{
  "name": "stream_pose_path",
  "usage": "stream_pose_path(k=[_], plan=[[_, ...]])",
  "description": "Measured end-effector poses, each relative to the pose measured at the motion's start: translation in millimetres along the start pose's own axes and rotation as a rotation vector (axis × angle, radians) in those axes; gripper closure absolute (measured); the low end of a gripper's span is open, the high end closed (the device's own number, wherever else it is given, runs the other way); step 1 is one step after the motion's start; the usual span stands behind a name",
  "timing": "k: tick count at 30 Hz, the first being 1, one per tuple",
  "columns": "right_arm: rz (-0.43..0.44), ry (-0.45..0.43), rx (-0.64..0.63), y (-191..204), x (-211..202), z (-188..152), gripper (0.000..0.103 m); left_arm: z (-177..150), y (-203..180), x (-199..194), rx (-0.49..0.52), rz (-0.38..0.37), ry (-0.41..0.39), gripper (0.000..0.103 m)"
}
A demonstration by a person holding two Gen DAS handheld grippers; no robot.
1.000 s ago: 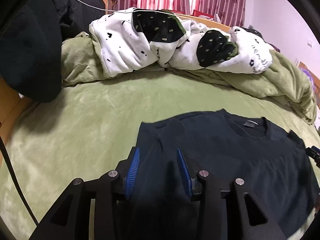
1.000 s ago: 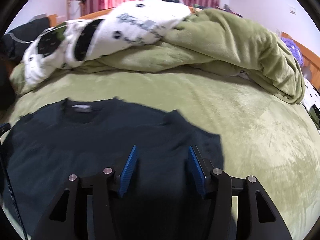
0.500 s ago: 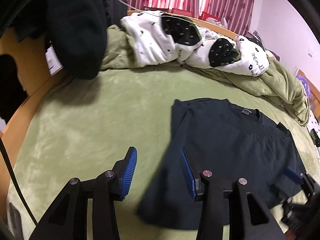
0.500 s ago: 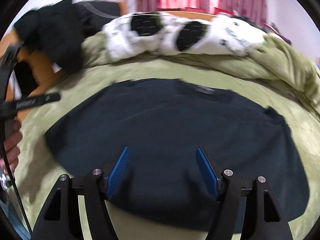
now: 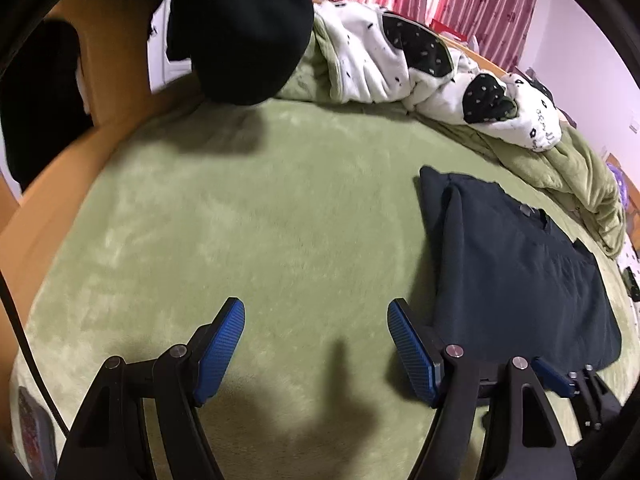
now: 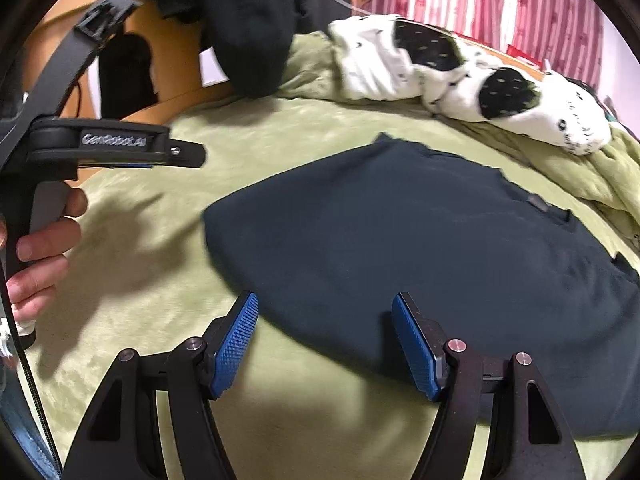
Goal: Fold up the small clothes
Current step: 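Open both tools and release the folded hem, then grasp the folded sweatshirt's edge with the right tool and lift it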
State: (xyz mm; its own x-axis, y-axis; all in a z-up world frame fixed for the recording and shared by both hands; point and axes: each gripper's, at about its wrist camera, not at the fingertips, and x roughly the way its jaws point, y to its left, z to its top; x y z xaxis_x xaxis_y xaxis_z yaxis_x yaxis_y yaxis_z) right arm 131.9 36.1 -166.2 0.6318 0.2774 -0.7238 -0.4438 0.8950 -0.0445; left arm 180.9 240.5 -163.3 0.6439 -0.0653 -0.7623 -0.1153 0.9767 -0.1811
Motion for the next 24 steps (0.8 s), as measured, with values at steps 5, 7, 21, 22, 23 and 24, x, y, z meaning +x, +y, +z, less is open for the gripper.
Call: stream_pose_path(k=[5,7,21,22,23,24], plan=[[-0.073,0.034,-0.089,30.4,22.7,-0.4,0.033,-5.9,13.3,2.8,0.002,0.002,-0.007,0.031],[-0.109,0.061,-0.093,33.3,32.6,3.6,0.033,-7.1,21.7,5.5,-0.013,-0.005,-0.001,0.031],[-0.157,-0.070,0.041,13.1,15.4,33.6,0.087,-6.8,41.5,-1.1,-0.094,0.004,0.014,0.031],[-0.170,-0.095,0.071,2.6,4.8,37.0,0.087,-6.1,35.1,-3.0,-0.080,0.007,0.010,0.031],[-0.176,-0.109,0.091,-4.9,-2.2,40.2,0.087,-5.5,27.4,-5.1,-0.063,0.007,0.008,0.031],[-0.181,-0.122,0.117,-15.0,-10.5,43.6,0.088,-4.8,18.9,-7.2,-0.044,0.008,0.005,0.031]])
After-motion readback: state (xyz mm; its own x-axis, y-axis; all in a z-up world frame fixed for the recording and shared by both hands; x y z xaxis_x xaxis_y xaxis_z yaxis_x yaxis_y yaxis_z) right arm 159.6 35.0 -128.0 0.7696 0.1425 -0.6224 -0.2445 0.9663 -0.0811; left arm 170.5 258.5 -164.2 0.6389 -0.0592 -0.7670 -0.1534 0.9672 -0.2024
